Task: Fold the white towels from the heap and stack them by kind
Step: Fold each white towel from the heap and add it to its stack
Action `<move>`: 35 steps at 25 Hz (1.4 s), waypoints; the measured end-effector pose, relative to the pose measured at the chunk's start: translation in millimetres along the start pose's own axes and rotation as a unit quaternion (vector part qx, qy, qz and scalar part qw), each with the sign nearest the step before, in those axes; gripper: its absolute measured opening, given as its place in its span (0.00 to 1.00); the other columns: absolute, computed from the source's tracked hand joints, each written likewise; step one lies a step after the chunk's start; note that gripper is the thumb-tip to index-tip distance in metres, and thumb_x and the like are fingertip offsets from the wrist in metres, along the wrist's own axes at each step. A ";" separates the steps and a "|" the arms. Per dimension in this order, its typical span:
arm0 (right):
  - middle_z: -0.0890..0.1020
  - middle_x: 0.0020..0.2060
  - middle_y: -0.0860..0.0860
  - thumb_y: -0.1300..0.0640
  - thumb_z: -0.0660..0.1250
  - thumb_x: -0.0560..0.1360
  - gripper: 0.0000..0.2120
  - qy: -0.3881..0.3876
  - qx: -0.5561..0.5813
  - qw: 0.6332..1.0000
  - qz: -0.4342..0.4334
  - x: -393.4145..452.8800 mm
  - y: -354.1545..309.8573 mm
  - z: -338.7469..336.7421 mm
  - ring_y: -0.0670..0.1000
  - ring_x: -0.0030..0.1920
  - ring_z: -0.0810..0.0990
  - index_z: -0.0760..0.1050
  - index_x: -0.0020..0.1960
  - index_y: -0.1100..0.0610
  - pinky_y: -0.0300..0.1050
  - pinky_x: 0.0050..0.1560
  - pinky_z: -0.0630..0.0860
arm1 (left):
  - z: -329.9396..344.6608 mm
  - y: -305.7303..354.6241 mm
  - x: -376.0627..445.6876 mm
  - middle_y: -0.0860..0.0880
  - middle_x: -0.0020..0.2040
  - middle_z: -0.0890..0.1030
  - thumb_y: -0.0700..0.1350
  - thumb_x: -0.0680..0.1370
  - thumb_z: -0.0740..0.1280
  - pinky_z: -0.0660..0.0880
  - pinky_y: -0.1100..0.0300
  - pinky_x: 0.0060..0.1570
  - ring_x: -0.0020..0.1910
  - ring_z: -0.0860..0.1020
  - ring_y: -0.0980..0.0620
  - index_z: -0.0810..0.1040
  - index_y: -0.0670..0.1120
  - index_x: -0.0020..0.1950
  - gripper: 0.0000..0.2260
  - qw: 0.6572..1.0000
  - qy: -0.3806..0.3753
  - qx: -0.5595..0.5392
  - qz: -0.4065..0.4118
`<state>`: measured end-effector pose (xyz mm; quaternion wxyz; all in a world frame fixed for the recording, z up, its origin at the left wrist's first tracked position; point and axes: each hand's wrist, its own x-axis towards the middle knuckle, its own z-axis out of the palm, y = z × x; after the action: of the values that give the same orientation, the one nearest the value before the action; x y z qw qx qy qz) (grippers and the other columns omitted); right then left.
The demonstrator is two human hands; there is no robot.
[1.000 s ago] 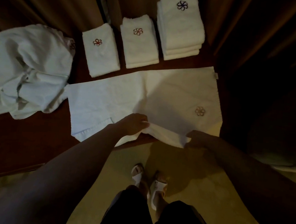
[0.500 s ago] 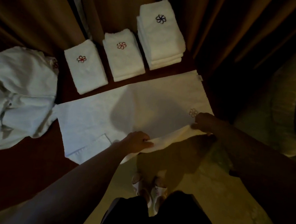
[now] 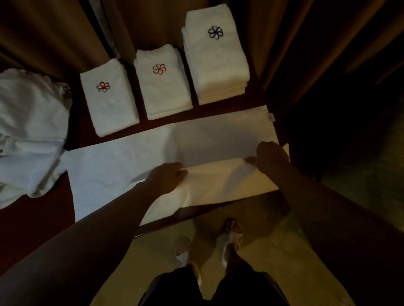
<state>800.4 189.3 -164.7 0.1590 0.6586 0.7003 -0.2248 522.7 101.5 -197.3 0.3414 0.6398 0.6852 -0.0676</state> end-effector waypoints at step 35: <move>0.69 0.66 0.65 0.46 0.67 0.76 0.28 0.005 -0.073 0.962 -0.264 22.9 -103.3 90.9 0.65 0.67 0.67 0.67 0.69 0.62 0.57 0.68 0.65 | 42.2 -112.3 -51.7 0.42 0.74 0.60 0.57 0.81 0.56 0.64 0.42 0.66 0.72 0.62 0.40 0.59 0.52 0.75 0.24 0.967 0.127 0.003 -0.221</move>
<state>689.2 157.8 -242.8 0.1386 0.4384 0.8643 -0.2039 432.5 16.8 -239.3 0.2264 0.4771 0.8469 -0.0619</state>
